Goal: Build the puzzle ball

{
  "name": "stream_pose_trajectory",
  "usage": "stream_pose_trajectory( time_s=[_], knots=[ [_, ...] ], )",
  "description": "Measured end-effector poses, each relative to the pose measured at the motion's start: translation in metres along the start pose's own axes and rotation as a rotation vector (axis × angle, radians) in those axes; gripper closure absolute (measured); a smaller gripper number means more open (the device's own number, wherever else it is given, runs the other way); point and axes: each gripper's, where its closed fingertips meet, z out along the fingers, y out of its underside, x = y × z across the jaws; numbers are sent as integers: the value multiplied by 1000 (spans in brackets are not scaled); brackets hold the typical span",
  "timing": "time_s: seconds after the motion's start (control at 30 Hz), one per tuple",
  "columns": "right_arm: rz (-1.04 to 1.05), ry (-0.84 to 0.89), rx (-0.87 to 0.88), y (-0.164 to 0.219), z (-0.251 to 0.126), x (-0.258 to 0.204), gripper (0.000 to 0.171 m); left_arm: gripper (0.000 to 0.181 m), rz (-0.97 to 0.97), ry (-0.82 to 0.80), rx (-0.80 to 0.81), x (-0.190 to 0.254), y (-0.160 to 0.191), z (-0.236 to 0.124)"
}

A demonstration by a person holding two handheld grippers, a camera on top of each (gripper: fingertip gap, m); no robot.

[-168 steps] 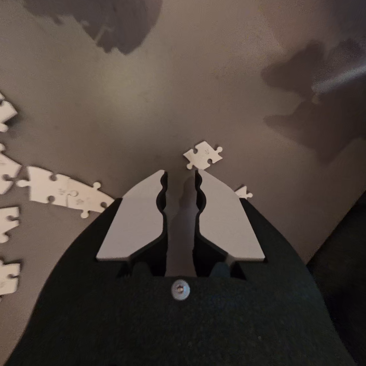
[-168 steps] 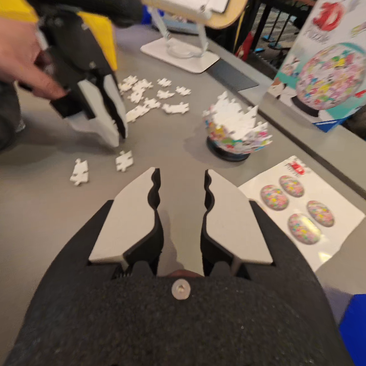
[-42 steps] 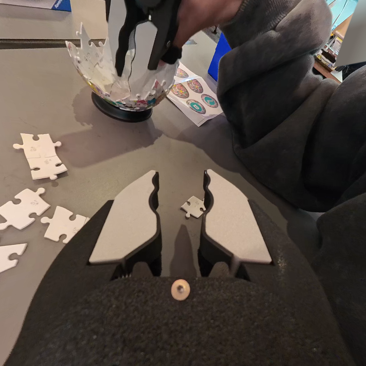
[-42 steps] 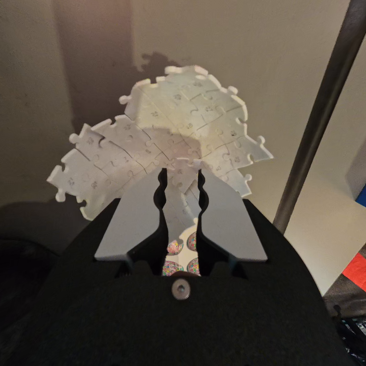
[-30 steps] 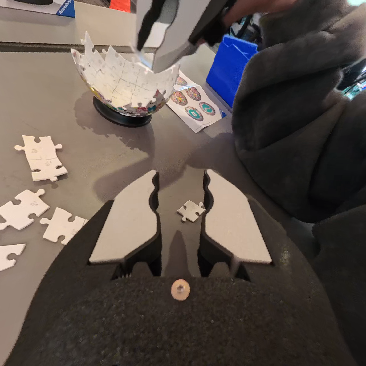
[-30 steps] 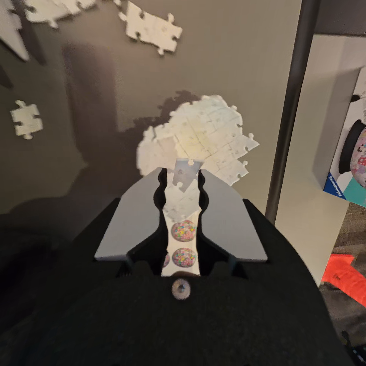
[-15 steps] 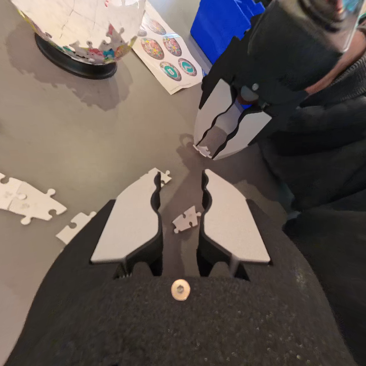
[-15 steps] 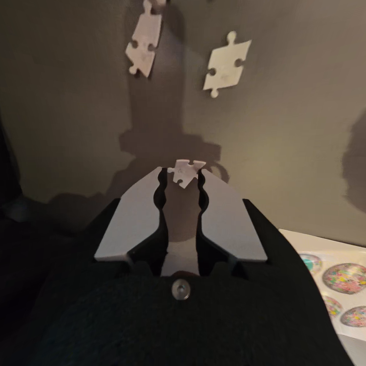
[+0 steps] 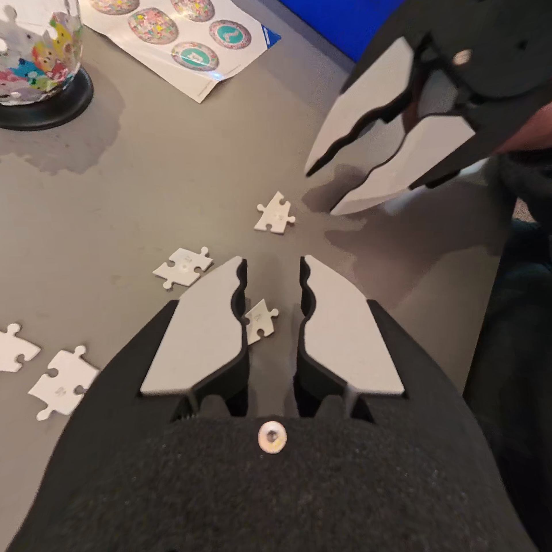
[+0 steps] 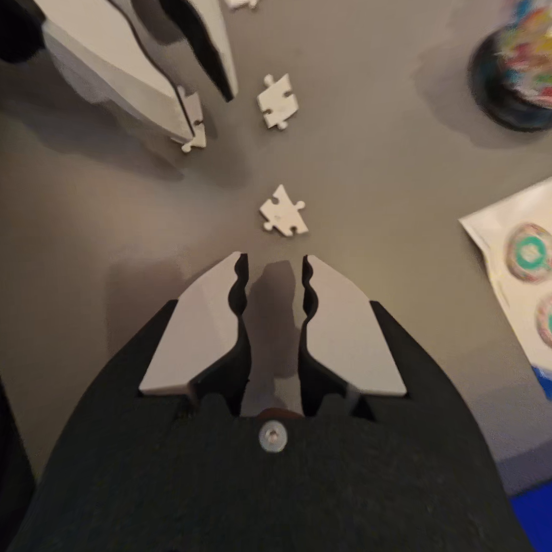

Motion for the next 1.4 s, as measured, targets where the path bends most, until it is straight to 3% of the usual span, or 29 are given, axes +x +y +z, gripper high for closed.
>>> stream_pose_trajectory(
  time_s=[0.13, 0.23, 0.4, 0.47, 0.6, 0.83, 1.03, 1.07, 1.4],
  knots=[
    [123, 216, 215, 20, -44, 29, 140, 148, 23, -34, 15, 0, 0, -2],
    [206, 262, 171, 41, -61, 44, 131, 148, -18, -56, 55, 0, -1, -5],
    [387, 133, 329, -3, -30, 13, 129, 148, -36, -101, 105, 2, -2, -16],
    [406, 137, 264, -11, -4, 2, 132, 148, -15, -125, 100, 4, -2, -19],
    [383, 155, 128, -11, 26, -10, 141, 148, 16, -138, 86, 9, 2, -20],
    [332, 214, 51, -9, 34, 1, 153, 149, 19, -153, 50, 2, 11, -17],
    [243, 236, 43, -9, 33, 0, 155, 149, -6, -136, 50, -2, 12, -15],
    [229, 230, 42, -8, 32, -1, 167, 149, -9, -131, 48, -2, 12, -13],
    [116, 181, 135, -18, 16, -9, 167, 151, -104, -5, 1, -1, -3, 14]
  ],
)
